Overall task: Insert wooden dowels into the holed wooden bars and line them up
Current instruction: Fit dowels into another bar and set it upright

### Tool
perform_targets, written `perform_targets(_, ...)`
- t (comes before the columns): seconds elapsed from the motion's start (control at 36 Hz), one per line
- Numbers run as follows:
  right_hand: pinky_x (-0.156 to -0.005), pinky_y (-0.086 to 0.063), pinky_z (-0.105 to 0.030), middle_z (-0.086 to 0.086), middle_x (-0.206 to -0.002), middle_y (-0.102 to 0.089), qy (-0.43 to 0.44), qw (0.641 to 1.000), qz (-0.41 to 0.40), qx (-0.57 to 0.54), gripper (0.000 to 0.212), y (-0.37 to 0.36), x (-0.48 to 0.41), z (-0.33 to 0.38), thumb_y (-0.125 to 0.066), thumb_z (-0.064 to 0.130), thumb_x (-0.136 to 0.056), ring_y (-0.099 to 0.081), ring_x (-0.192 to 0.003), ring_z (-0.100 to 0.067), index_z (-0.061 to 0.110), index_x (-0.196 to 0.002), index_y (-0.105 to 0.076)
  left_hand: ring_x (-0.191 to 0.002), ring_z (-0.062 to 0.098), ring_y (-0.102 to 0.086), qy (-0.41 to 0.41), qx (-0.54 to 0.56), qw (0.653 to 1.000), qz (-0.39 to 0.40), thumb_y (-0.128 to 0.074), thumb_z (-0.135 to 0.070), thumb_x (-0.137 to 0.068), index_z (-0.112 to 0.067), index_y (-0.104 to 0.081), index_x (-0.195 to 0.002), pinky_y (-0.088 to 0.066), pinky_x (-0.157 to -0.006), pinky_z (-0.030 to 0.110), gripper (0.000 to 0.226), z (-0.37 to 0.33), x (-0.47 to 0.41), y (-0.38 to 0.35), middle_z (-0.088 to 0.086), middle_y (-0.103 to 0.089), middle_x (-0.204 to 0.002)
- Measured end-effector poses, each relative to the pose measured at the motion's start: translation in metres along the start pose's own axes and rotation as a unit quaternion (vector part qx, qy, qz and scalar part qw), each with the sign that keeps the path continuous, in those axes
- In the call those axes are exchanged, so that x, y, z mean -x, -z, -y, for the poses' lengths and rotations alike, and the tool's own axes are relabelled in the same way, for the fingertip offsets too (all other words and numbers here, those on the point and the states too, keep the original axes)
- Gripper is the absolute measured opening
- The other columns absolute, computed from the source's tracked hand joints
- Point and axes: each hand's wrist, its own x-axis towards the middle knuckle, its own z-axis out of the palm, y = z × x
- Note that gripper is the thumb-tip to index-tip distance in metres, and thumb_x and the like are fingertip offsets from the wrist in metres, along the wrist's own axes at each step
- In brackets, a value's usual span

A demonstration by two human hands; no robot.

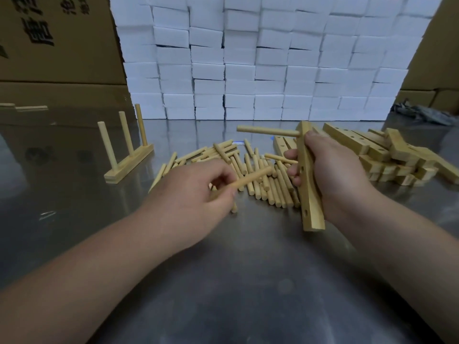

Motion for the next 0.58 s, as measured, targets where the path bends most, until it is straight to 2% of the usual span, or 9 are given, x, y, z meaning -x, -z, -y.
perform_targets(0.06, -0.038, -0.041, -0.017, -0.003, -0.072, -0.065, 0.003, 1.0, 0.019, 0.009, 0.023, -0.004, 0.004, -0.002, -0.042, 0.026, -0.099, -0.053, -0.041, -0.009, 0.014, -0.112, -0.056, -0.056, 0.004, -0.047, 0.016, 0.0, 1.0, -0.02, -0.044, -0.044, -0.073, -0.037, -0.057, -0.076, -0.034, -0.047, 0.025, 0.015, 0.002, -0.001, -0.004, -0.031, -0.054, -0.073)
perform_targets(0.11, -0.037, -0.041, -0.017, -0.002, -0.069, -0.065, 0.008, 0.999, 0.038, 0.012, 0.021, -0.008, 0.01, -0.004, -0.041, 0.025, -0.099, -0.053, -0.041, -0.009, 0.014, -0.107, -0.057, -0.06, 0.0, -0.049, 0.01, -0.003, 1.0, -0.026, -0.043, -0.045, -0.074, -0.038, -0.057, -0.079, -0.032, -0.047, 0.016, 0.016, 0.003, -0.001, -0.006, -0.031, -0.053, -0.083)
perform_targets(0.19, -0.037, -0.041, -0.018, 0.001, -0.061, -0.064, 0.011, 0.998, 0.06, 0.008, 0.017, -0.014, 0.017, -0.007, -0.042, 0.023, -0.099, -0.053, -0.04, -0.01, 0.016, -0.101, -0.057, -0.074, -0.006, -0.049, -0.005, 0.0, 1.0, -0.014, -0.043, -0.048, -0.073, -0.041, -0.059, -0.079, -0.032, -0.053, 0.011, 0.018, 0.004, -0.001, -0.008, -0.03, -0.053, -0.09)
perform_targets(0.28, -0.037, -0.041, -0.019, 0.0, -0.063, -0.064, 0.006, 0.997, 0.07, 0.011, 0.022, -0.016, 0.02, -0.009, -0.042, 0.024, -0.099, -0.052, -0.042, -0.01, 0.013, -0.111, -0.057, -0.077, -0.004, -0.05, -0.015, 0.008, 1.0, -0.007, -0.045, -0.047, -0.073, -0.047, -0.057, -0.077, -0.031, -0.055, 0.011, 0.013, 0.005, -0.001, -0.009, -0.028, -0.054, -0.09)
perform_targets(0.42, -0.039, -0.042, -0.019, -0.001, -0.066, -0.064, 0.009, 0.997, 0.069, 0.022, 0.024, -0.015, 0.02, -0.01, -0.042, 0.025, -0.099, -0.053, -0.043, -0.011, 0.014, -0.115, -0.056, -0.08, -0.002, -0.05, -0.029, 0.015, 0.999, -0.009, -0.05, -0.041, -0.077, -0.045, -0.058, -0.081, -0.033, -0.058, 0.009, 0.01, 0.006, -0.001, -0.009, -0.023, -0.057, -0.085)
perform_targets(0.5, -0.039, -0.042, -0.019, 0.0, -0.065, -0.064, 0.01, 0.997, 0.068, 0.019, 0.023, -0.015, 0.02, -0.01, -0.042, 0.027, -0.099, -0.053, -0.043, -0.012, 0.016, -0.114, -0.056, -0.082, 0.0, -0.05, -0.036, 0.02, 0.999, -0.01, -0.049, -0.041, -0.076, -0.044, -0.06, -0.084, -0.036, -0.062, 0.012, 0.014, 0.006, -0.001, -0.009, -0.019, -0.058, -0.08)
perform_targets(0.58, -0.04, -0.043, -0.019, -0.002, -0.067, -0.063, 0.008, 0.998, 0.067, 0.014, 0.02, -0.015, 0.021, -0.008, -0.043, 0.028, -0.099, -0.053, -0.043, -0.012, 0.019, -0.11, -0.057, -0.083, -0.003, -0.05, -0.043, 0.024, 0.999, -0.011, -0.053, -0.036, -0.078, -0.041, -0.062, -0.086, -0.034, -0.063, 0.007, 0.013, 0.007, -0.002, -0.01, -0.021, -0.058, -0.08)
